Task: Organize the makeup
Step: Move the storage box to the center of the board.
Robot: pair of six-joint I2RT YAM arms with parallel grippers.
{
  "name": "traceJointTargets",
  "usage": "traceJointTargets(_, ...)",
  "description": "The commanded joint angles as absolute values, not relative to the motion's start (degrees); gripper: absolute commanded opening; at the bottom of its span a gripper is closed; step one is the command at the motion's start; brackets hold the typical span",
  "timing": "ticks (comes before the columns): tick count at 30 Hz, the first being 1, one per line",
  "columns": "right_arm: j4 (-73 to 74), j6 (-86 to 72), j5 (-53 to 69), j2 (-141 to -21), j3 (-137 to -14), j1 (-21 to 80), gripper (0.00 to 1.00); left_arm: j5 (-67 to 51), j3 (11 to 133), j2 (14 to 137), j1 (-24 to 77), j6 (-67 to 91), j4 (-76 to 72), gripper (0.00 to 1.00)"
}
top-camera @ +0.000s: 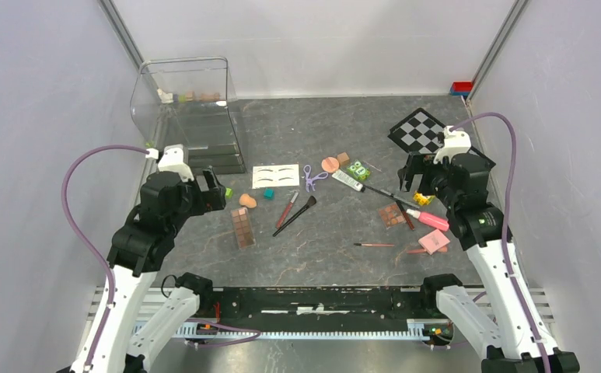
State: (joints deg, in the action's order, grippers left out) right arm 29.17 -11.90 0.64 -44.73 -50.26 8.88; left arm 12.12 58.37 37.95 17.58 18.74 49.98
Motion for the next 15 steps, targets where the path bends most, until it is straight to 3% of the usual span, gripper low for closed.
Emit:
traceJointTargets(1, 25.4, -14.4, 0.7, -45.2, -49.1, 8.8, 0.98, 12.6, 57.6, 36.9, 17.3, 15.5, 44.7, 1.0)
traceJointTargets(9, 15.8, -20.5, 7.0, -51.0, -49.2, 9.8, 0.98, 13.1, 53.6, 32.9, 17.3, 12.4, 43.6, 1.0)
traceJointTargets(15, 10.5, -22.8, -3.2, -60.5, -56.6, 24.6, 0.98, 16.1, 50.9, 31.2, 17.3, 12.9, 43.8, 1.0)
